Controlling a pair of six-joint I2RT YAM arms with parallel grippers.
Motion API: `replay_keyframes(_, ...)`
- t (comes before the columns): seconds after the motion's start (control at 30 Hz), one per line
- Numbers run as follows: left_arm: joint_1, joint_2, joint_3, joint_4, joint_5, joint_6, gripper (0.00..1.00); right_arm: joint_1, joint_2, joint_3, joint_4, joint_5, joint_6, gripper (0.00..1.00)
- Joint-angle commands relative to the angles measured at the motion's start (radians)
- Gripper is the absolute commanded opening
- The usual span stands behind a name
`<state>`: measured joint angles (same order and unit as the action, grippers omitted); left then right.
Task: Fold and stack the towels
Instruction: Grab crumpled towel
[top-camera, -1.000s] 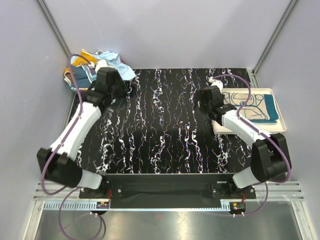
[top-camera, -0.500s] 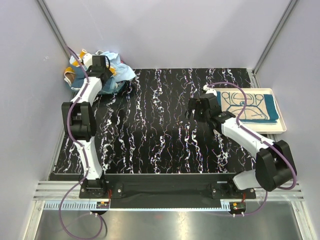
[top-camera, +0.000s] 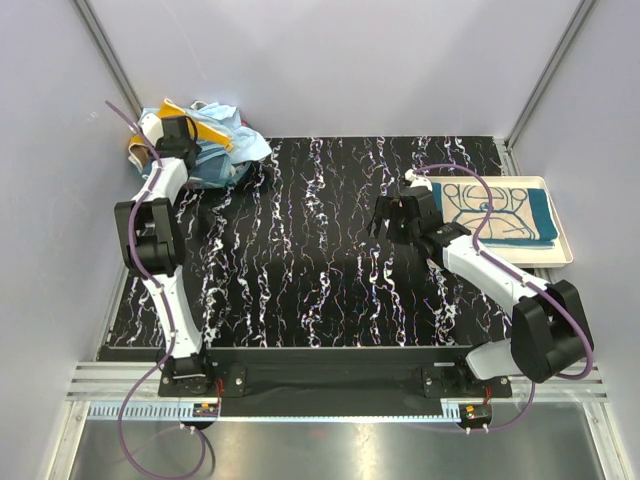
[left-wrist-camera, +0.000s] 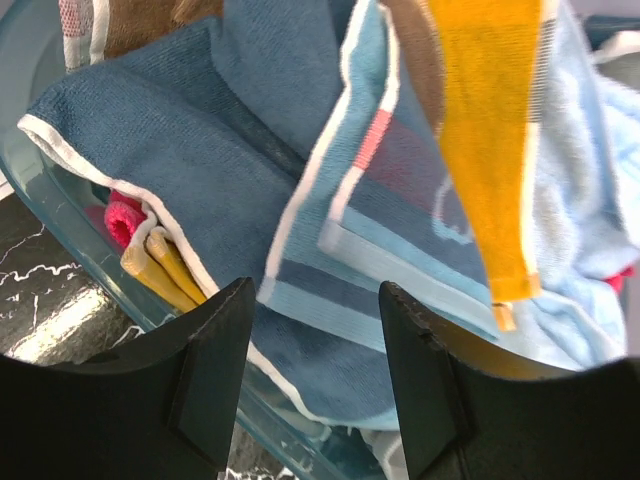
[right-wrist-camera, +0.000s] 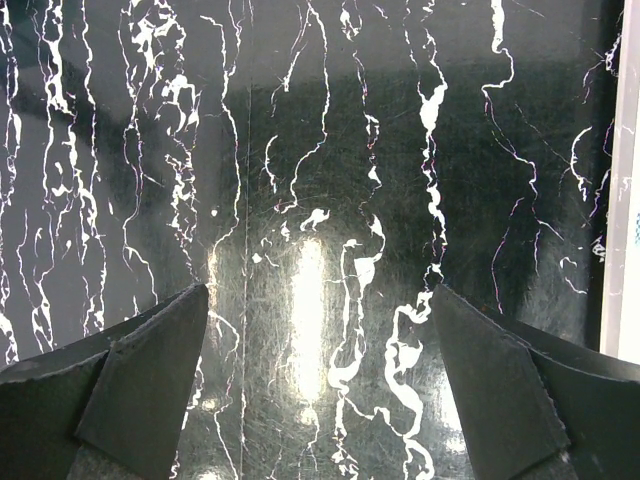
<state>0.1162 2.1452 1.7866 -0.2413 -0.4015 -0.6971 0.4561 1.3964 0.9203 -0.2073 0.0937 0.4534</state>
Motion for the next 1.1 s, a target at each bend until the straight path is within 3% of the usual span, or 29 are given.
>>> replay_keyframes(0.0, -0.003, 0.019, 0.005, 0.065, -0.019, 0.002, 0.56, 0.006, 0.009, 0.012, 0.032, -0.005, 0.010, 1.00)
replay_keyframes(0.67, 0.014, 0.074, 0.016, 0.095, 0.027, -0.027, 0.41, 0.006, 0.067, 0.029, 0.042, 0.005, 0.011, 1.00)
replay_keyframes(0.97, 0.014, 0.090, 0.027, 0.143, 0.076, -0.018, 0.00, 0.006, 0.079, 0.034, 0.043, 0.008, 0.008, 1.00)
replay_keyframes(1.07, 0.014, 0.064, -0.006, 0.187, 0.087, -0.015, 0.00, 0.006, 0.084, 0.035, 0.039, 0.006, 0.007, 1.00)
